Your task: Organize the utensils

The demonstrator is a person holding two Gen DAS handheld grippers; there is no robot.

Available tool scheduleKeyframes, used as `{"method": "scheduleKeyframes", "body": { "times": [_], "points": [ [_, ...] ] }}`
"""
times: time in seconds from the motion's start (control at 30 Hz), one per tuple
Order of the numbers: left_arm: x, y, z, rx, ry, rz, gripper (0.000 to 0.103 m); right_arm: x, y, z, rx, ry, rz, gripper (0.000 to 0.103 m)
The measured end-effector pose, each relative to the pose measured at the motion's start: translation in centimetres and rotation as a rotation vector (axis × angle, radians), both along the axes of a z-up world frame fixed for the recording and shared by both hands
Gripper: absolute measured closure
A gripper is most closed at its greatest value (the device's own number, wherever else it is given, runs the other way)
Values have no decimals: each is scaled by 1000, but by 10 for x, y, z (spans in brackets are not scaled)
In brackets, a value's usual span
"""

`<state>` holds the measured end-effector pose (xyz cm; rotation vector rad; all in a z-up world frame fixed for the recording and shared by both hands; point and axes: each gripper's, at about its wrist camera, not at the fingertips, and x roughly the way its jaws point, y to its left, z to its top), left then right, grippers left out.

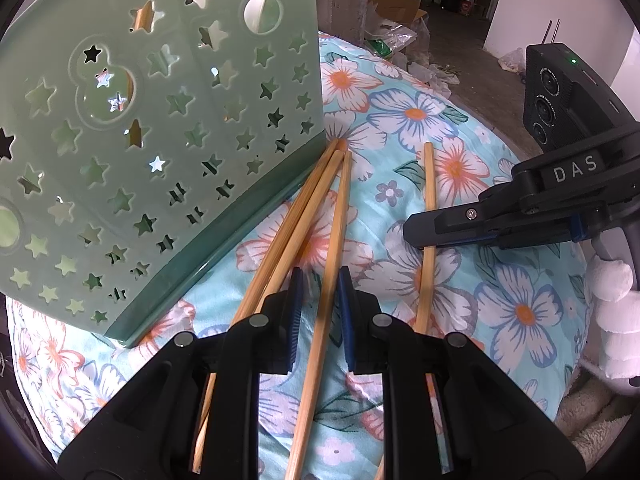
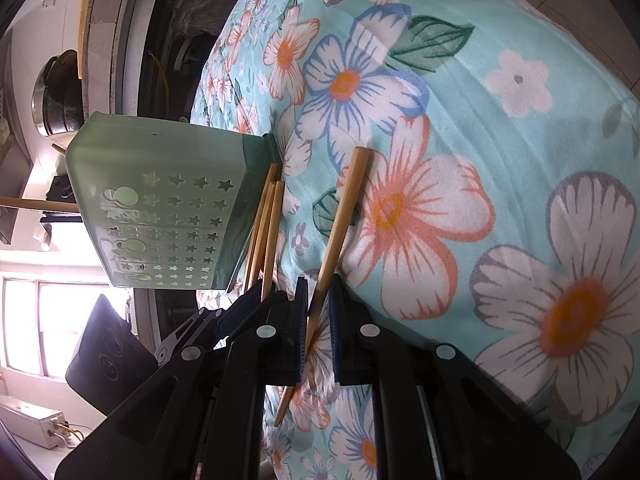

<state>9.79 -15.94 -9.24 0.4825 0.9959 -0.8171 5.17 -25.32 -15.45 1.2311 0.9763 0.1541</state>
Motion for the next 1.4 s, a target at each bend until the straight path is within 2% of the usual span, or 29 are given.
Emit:
{"method": "scheduleKeyframes", "body": {
  "times": [1.17,1.4],
  "points": [
    [0,-1,0,1,-1,0,87,-1,-3,0,5,-3,1,94],
    [0,-1,0,1,-1,1,87,0,0,6,-24,-16,16,93]
  ]
}}
